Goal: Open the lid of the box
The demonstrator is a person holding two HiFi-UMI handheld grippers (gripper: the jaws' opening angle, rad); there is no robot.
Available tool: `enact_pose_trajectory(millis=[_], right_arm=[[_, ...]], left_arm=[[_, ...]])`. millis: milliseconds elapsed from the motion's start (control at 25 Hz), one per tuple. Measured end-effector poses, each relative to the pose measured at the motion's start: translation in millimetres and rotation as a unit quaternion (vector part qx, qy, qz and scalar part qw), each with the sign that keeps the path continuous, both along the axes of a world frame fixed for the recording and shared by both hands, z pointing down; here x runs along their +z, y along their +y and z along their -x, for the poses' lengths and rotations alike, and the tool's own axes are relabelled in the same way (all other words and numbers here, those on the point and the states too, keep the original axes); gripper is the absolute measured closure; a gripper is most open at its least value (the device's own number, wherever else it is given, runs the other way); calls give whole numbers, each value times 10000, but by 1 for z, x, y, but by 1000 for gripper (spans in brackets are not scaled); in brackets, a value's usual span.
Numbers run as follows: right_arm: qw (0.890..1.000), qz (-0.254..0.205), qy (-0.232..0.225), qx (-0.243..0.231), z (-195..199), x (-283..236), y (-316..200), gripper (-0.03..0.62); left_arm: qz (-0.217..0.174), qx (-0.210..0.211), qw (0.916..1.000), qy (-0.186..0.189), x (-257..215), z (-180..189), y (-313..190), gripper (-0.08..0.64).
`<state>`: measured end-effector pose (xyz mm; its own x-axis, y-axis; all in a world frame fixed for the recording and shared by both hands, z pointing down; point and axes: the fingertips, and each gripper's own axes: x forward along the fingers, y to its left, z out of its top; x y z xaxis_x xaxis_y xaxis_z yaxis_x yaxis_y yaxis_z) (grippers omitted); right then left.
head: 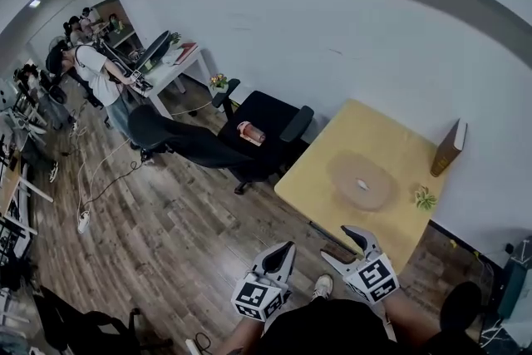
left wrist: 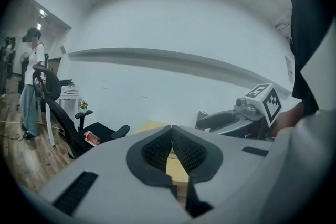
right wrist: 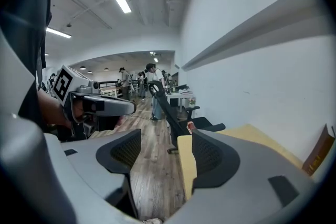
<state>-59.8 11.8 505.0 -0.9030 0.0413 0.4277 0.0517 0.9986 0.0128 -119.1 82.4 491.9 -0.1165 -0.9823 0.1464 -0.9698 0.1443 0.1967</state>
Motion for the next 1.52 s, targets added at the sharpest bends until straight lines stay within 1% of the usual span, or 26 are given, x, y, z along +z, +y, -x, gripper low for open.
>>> enact_pose_trajectory(millis=[160,280,360,480,520,600,680,800,920,1000,1160,1320,1400,1520], right_arm=[[9999,-15,-10,171,11,5,-31,278],[9997,7,42,245,18,11,-53,275],[9991,-20,246,331,19,21,-70,274],[9966,7,678,462,20,39,-89,240],[9957,24,791,485,21,44,-93,239],[9942,8,939,522,23,52,-101,238],[9935,-15,984,566,28,57,-110,238],[9910,86,1159,667,35,63,-117,238],[9878,116,1290,861,44,70,-129,241],[9853,153,1371,1012,51,76,-139,243],[9781,209,1633,1272,58,95,-156,244],[9690,233,1975,1464,58,114,-170,245],[9635,256,2165,1557,55,124,-176,245],[9558,65,2469,1597,57,137,-188,245]], left_arm=[[21,-17,10000,13,3,14,-26,541],[74,48,10000,-33,4,23,-45,541],[84,101,9999,-91,2,26,-58,541],[117,158,9997,-171,0,32,-71,541],[141,182,9996,-192,0,34,-74,541],[194,227,9993,-229,3,39,-81,541],[228,269,9991,-237,5,46,-90,541],[285,397,9987,-157,14,58,-102,541],[303,596,9977,125,27,72,-118,541],[317,784,9962,183,31,79,-131,541],[341,1206,9920,130,37,93,-158,541],[403,1450,9885,140,48,109,-173,541],[448,1567,9863,253,57,112,-181,541],[493,1719,9828,463,66,117,-190,541]])
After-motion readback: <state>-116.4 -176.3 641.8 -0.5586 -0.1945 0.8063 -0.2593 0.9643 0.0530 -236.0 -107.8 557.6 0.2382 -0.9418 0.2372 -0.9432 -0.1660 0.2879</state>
